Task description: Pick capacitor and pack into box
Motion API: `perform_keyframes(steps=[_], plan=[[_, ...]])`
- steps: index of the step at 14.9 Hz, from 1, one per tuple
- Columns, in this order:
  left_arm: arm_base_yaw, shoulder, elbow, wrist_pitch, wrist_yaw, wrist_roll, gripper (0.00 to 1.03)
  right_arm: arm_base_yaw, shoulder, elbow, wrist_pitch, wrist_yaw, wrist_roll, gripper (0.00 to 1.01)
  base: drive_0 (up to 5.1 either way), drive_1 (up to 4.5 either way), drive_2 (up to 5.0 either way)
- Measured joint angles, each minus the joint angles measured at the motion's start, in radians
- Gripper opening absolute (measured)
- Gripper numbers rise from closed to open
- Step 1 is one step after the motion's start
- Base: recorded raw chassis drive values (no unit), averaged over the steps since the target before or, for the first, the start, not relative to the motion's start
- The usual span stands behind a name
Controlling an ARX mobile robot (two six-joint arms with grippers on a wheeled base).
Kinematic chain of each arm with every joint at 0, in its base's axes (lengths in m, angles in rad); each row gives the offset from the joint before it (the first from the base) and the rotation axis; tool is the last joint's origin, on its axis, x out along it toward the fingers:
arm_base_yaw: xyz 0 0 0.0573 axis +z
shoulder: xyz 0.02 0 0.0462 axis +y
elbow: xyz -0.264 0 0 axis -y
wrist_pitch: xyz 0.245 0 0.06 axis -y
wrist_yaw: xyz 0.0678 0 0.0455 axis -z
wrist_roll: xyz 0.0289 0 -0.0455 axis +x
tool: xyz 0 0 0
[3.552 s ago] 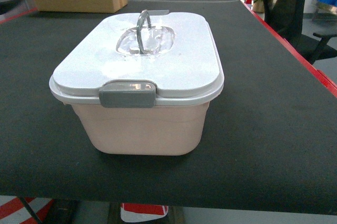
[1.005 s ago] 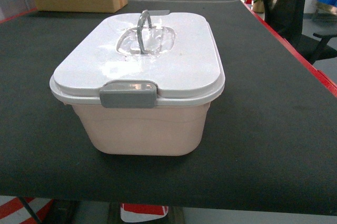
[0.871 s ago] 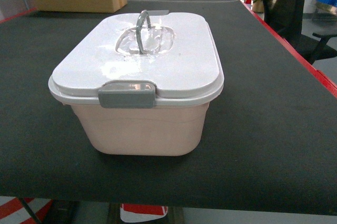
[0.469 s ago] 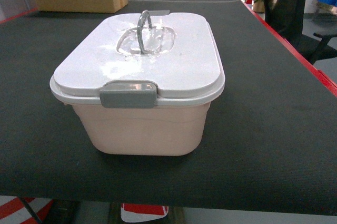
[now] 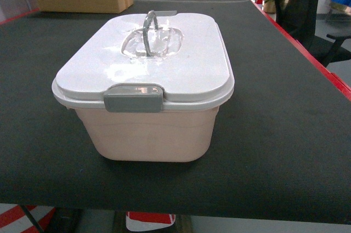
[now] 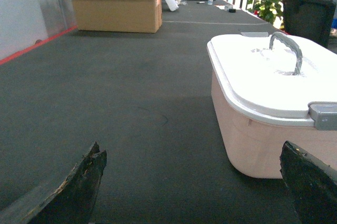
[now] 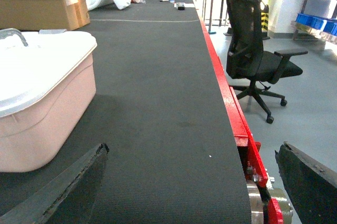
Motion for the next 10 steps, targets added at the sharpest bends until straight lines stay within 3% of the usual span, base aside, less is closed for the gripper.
perform_keyframes(steps=[10], plan=[[0.0, 0.0, 0.0, 0.0, 0.0, 0.0, 0.98, 0.0, 0.0, 0.0, 0.0, 0.0, 0.0, 0.98, 0.0, 0.0, 0.0]])
